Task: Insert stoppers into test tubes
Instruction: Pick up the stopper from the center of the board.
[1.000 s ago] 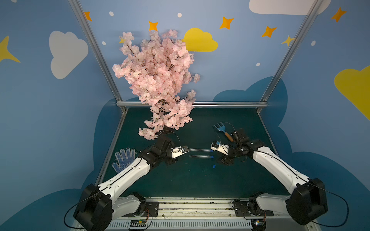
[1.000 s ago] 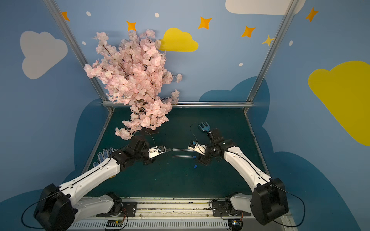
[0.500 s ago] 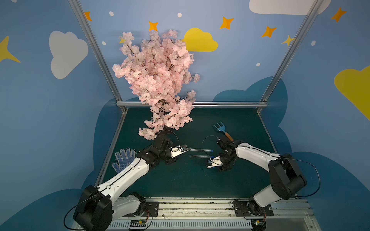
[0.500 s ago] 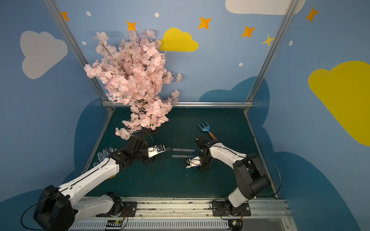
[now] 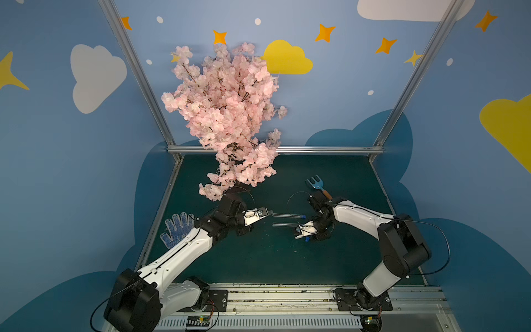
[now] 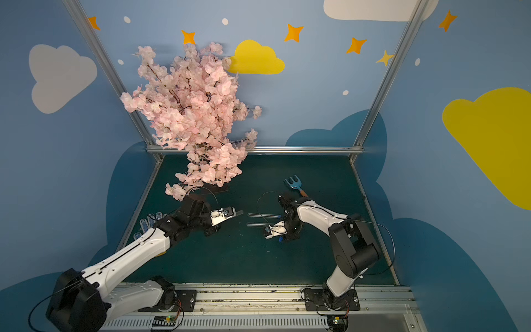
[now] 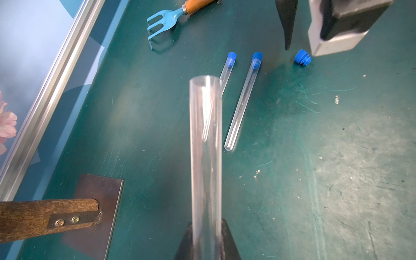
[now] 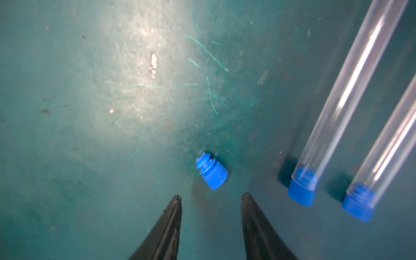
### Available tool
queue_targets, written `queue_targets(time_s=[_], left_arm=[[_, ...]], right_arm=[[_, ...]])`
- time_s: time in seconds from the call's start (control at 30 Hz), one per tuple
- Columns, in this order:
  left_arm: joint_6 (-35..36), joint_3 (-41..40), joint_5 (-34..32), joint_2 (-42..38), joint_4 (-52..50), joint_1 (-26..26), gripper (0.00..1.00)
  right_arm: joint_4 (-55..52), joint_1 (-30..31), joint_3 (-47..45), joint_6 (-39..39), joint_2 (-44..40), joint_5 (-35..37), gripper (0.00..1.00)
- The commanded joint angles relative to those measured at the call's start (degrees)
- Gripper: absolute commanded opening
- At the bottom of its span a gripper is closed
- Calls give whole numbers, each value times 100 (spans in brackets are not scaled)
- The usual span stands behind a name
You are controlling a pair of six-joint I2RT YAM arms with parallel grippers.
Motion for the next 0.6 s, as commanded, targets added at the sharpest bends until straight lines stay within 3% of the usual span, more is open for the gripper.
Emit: queue_targets(time_s=[0.0,0.57], left_arm=[[6,-25,124,-48,37,23,2],[12,-25,177,-107,50,62,2]], right_arm=[[-227,114,157,-73,182,-197,39],[-277,221,168,59,379,-71,35]])
